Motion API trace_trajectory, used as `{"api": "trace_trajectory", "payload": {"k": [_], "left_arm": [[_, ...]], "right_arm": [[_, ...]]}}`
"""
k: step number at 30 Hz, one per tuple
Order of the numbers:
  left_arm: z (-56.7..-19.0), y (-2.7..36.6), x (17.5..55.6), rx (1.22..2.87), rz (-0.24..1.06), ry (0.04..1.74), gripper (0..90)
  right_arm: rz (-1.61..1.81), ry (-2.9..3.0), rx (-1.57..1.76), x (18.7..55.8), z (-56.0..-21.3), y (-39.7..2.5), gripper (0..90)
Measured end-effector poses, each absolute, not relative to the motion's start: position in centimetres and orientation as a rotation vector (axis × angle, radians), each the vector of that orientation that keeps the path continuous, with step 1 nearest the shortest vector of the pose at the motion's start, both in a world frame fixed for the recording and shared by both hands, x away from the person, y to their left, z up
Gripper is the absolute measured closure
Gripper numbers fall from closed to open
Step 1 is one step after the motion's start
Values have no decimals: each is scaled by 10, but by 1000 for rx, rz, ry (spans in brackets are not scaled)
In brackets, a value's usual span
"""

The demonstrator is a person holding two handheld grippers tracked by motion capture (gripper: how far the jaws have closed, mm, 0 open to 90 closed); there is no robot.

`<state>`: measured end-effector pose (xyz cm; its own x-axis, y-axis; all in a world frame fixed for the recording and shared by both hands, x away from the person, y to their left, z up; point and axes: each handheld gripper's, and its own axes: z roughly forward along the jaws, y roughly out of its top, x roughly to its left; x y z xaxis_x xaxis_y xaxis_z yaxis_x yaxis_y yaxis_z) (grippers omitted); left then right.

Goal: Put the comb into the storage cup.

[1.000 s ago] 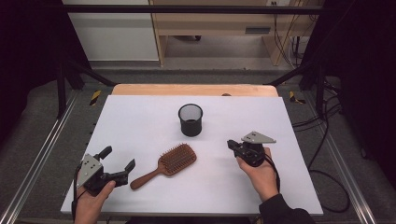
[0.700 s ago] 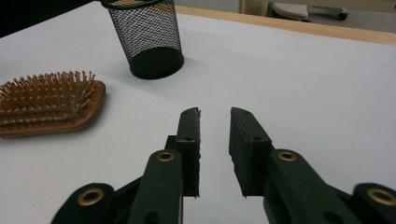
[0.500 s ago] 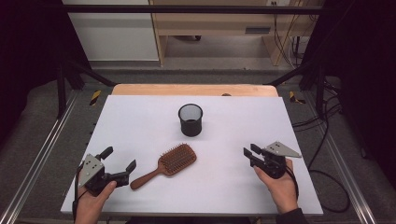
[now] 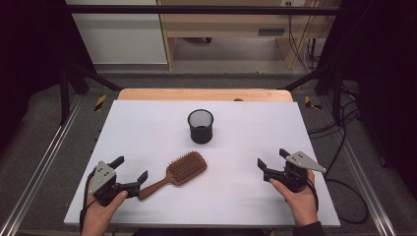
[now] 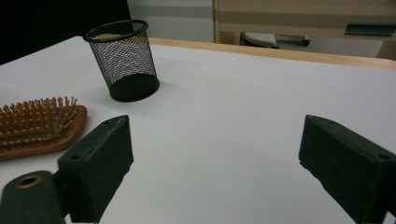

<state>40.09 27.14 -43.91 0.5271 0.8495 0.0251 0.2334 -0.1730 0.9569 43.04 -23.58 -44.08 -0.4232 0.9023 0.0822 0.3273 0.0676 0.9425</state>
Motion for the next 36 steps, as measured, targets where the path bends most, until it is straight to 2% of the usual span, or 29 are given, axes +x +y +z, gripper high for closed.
{"api": "trace_trajectory", "payload": {"k": [18,26,36], "left_arm": [[-412,230,417,2082,596,853,36],[-423,220,428,2227,487,865,42],[-435,213,433,2332,396,872,48]], "right_arm": [[1354,1849,1153,426,-443,-234,65],[1347,1853,1168,428,-446,-234,68],[1344,1863,1170,428,-447,-233,68]]}}
